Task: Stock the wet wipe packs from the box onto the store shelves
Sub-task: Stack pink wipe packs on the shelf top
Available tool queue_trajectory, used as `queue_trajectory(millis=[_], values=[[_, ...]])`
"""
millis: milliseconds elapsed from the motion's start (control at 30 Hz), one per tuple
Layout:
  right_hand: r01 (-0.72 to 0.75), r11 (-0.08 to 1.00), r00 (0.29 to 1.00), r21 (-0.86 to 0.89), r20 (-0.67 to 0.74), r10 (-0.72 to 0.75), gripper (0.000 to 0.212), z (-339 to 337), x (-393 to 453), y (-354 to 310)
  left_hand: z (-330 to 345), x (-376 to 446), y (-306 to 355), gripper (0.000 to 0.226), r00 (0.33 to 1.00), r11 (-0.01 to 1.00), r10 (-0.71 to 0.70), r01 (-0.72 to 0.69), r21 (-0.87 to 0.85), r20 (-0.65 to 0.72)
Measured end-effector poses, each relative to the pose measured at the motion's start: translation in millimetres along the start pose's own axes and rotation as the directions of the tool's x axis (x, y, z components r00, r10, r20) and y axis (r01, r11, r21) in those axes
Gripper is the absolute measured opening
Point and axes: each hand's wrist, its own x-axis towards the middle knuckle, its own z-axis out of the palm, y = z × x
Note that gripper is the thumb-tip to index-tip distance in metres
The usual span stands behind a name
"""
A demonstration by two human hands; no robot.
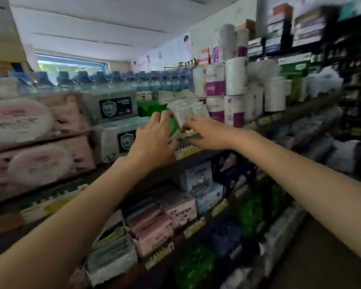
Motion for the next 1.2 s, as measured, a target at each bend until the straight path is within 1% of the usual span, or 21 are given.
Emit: queue_trajectory(millis=[67,100,133,167,233,333,400,467,533,600,667,700,767,800,833,900,1033,1100,1133,1167,1200], values=[[-0.207,0.978,0.971,0.009,0.122,0.204,0.032,1,-72,52,40,5,50,0.054,0.984,0.991,0.11,-0.099,-0.086,0.139],[-0.309,0.951,0.937,0.006,0.173,0.304,0.028,2,-114,75,60,5,78,0.056,0.957,0.98,0.183,-0.159,-0.123,0.224],[-0.407,0.913,0.891,-0.004,0.217,0.398,0.025,2,-158,94,78,3,110,0.058,0.91,0.959,0.269,-0.223,-0.173,0.315],[-0.494,0.869,0.839,-0.019,0.251,0.483,0.024,3,-202,109,94,-2,146,0.06,0.843,0.929,0.361,-0.287,-0.233,0.398],[-0.648,0.76,0.713,-0.059,0.304,0.632,0.025,4,-289,129,121,-19,222,0.06,0.684,0.842,0.538,-0.404,-0.359,0.493],[-0.819,0.566,0.504,-0.097,0.351,0.789,0.029,9,-414,141,150,-64,335,0.056,0.479,0.698,0.714,-0.548,-0.462,0.511],[-0.902,0.424,0.365,-0.085,0.375,0.852,0.028,15,-497,141,164,-101,404,0.057,0.339,0.58,0.806,-0.621,-0.528,0.486],[-0.959,0.279,0.233,-0.056,0.406,0.884,0.025,24,-579,139,180,-140,466,0.056,0.204,0.467,0.866,-0.656,-0.593,0.457],[-0.989,0.145,0.12,-0.025,0.436,0.892,0.025,39,-655,131,195,-183,522,0.054,0.071,0.366,0.899,-0.666,-0.651,0.432],[-0.997,0.051,0.019,-0.055,0.467,0.884,0.026,61,-728,126,215,-226,571,0.046,-0.034,0.304,0.904,-0.648,-0.698,0.425],[-0.997,-0.003,-0.041,-0.077,0.499,0.866,0.029,91,-793,125,242,-267,613,0.04,-0.1,0.279,0.896,-0.632,-0.723,0.433],[-0.996,-0.013,-0.059,-0.092,0.518,0.853,0.03,107,-823,124,256,-286,632,0.039,-0.139,0.272,0.881,-0.632,-0.726,0.451],[-0.994,-0.008,-0.068,-0.107,0.573,0.817,0.031,135,-872,121,286,-320,664,0.041,-0.224,0.273,0.832,-0.632,-0.725,0.508],[-0.995,0.006,-0.056,-0.102,0.589,0.806,0.028,147,-892,119,299,-335,677,0.041,-0.246,0.287,0.808,-0.629,-0.722,0.535],[-0.995,0.013,-0.048,-0.098,0.601,0.798,0.027,157,-909,118,311,-348,688,0.041,-0.252,0.311,0.788,-0.624,-0.716,0.562],[-0.996,-0.01,-0.062,-0.084,0.641,0.765,0.031,182,-942,121,333,-371,703,0.04,-0.239,0.366,0.758,-0.615,-0.698,0.607],[-0.983,-0.127,-0.182,-0.13,0.694,0.697,0.036,235,-981,125,370,-405,711,0.039,-0.213,0.43,0.714,-0.619,-0.657,0.667],[-0.976,-0.136,-0.216,-0.17,0.668,0.713,0.037,259,-993,121,384,-417,715,0.045,-0.178,0.448,0.727,-0.608,-0.655,0.663],[-0.974,-0.12,-0.216,-0.191,0.634,0.743,0.041,268,-998,118,390,-424,716,0.05,-0.162,0.452,0.739,-0.602,-0.659,0.654],[-0.976,-0.088,-0.191,-0.2,0.59,0.784,0.045,276,-1001,115,394,-430,719,0.055,-0.155,0.445,0.749,-0.601,-0.663,0.644],[-0.978,-0.038,-0.147,-0.204,0.549,0.823,0.049,283,-1004,113,398,-438,721,0.06,-0.158,0.441,0.752,-0.602,-0.666,0.64]])
